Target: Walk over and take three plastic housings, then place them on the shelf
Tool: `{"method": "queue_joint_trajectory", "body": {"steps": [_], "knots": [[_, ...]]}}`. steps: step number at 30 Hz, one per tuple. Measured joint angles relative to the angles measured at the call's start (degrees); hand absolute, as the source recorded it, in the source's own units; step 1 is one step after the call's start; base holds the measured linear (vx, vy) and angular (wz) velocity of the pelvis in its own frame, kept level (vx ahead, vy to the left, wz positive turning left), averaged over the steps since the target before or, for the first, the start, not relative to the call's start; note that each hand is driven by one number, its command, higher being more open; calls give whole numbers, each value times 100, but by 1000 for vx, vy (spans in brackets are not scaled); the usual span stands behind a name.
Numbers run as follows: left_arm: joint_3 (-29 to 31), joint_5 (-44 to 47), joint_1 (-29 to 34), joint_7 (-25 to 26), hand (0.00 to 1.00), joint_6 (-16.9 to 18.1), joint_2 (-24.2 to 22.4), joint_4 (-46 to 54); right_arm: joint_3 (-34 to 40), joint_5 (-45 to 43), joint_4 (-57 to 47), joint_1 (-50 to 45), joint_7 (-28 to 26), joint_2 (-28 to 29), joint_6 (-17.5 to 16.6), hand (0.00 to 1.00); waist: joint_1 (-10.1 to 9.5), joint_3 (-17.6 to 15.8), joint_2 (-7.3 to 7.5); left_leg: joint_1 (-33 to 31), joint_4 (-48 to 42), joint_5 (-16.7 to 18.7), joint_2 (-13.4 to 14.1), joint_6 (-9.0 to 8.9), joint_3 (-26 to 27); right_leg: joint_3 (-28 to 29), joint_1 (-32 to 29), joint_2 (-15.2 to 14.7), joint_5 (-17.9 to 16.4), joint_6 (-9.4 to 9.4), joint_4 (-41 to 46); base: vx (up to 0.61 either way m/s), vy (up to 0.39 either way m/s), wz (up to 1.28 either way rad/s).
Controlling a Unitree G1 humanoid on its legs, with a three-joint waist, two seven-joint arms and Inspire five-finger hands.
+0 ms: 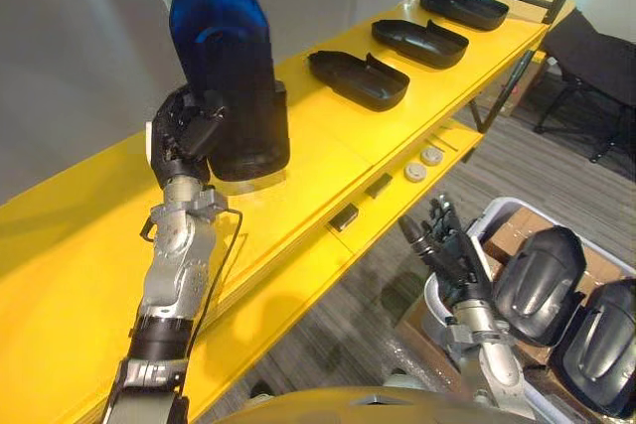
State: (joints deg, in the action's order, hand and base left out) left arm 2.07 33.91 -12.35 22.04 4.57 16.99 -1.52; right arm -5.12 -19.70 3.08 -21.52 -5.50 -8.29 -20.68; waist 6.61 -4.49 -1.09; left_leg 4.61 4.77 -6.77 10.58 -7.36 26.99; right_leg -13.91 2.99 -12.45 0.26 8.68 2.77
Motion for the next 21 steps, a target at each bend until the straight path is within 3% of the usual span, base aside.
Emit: {"method": "queue_joint_trajectory", "body": {"steps": [7,11,16,18,21], "knots": [[16,876,-786,606,0,-274,171,-1531,-227,133,178,0,342,-54,0,100,16,10,42,-4,0,-29,2,4,73,67,-45,2,0,-1,0,-2,1,-3],[25,1351,-1063,766,0,-301,228,-1966,-246,136,189,3,332,-59,-4,100,110,88,178,6,-1,-32,4,6,148,162,-79,6,5,5,1,0,5,-7],[-10,1768,-1081,736,0,-367,195,-2159,-330,136,197,-4,354,-59,-11,100,165,108,268,23,-1,-32,6,6,179,177,-85,6,10,13,1,-6,2,-4],[-75,2473,-1081,592,0,-511,166,-2157,-420,138,244,-1,372,-58,-12,100,140,101,289,22,0,-36,6,12,168,169,-77,6,11,14,1,-8,1,2],[-180,2723,-1079,364,0,-517,157,-2150,-499,140,283,19,373,-42,-11,100,109,99,293,40,1,-38,5,14,156,159,-46,5,11,14,-1,-4,1,1]]}}
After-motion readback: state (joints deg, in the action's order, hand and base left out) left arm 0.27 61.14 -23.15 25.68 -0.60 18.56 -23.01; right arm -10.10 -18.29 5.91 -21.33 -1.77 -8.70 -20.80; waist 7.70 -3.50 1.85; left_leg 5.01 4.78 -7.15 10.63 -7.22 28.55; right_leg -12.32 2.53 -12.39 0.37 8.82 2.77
